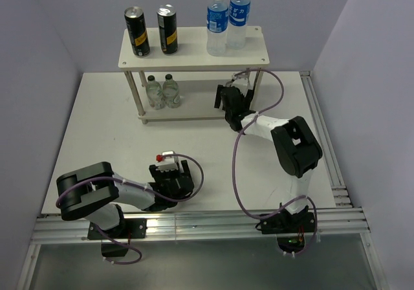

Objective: Place and organize the beverage onto the shelf

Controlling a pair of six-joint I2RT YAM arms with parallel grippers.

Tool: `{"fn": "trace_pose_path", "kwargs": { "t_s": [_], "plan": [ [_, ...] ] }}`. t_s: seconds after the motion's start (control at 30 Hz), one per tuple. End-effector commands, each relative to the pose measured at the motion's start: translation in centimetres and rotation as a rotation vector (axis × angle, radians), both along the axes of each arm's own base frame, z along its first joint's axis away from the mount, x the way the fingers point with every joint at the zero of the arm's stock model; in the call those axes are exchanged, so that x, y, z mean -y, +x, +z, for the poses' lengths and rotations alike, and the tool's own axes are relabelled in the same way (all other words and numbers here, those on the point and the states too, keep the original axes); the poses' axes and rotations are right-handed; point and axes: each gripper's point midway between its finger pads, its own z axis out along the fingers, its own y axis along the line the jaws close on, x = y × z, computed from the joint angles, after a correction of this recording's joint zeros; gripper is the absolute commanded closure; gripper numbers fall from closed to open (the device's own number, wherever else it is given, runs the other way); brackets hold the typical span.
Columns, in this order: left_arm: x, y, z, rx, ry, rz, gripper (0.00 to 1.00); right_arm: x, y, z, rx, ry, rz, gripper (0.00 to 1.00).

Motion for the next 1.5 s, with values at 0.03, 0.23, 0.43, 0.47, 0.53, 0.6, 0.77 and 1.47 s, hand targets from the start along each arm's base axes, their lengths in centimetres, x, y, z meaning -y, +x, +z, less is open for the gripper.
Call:
{"fn": "trace_pose_path", "kwargs": {
  "t_s": [0.03,0.23,0.43,0.47,0.53,0.6,0.77,1.47],
  "plan": [
    [-0.3,0.4,0.4,0.010,0.027,0.032,0.03,0.7,-1.7,2.5,0.061,0.079,-0.027,0.00],
    [-0.4,0.7,1.7,0.041,0.043,0.008,0.03,0.7,-6.3,2.8,0.067,0.139,-0.012,0.00],
    [-0.6,2.0,3.1,0.069,0.035,0.019,0.03,-0.9,-11.7,3.1,0.065,0.140,0.053,0.00],
    [-0.6,2.1,3.0,0.067,0.046,0.010,0.04,-1.5,-13.2,3.3,0.056,0.141,0.079,0.00],
    [-0.5,2.7,3.2,0.078,0.034,0.015,0.05,-2.1,-14.7,3.6,0.054,0.188,0.095,0.00],
    [-0.8,3.2,3.0,0.076,0.055,0.012,0.08,-2.7,-17.2,4.0,0.053,0.231,0.133,0.00],
    [-0.6,4.2,3.1,0.100,0.057,0.007,0.26,-2.4,-23.0,4.4,0.042,0.257,0.193,0.00],
    [8.6,10.7,13.9,0.224,0.056,-0.180,1.00,4.0,-30.3,7.6,0.131,0.359,0.220,0.00]
  ]
}}
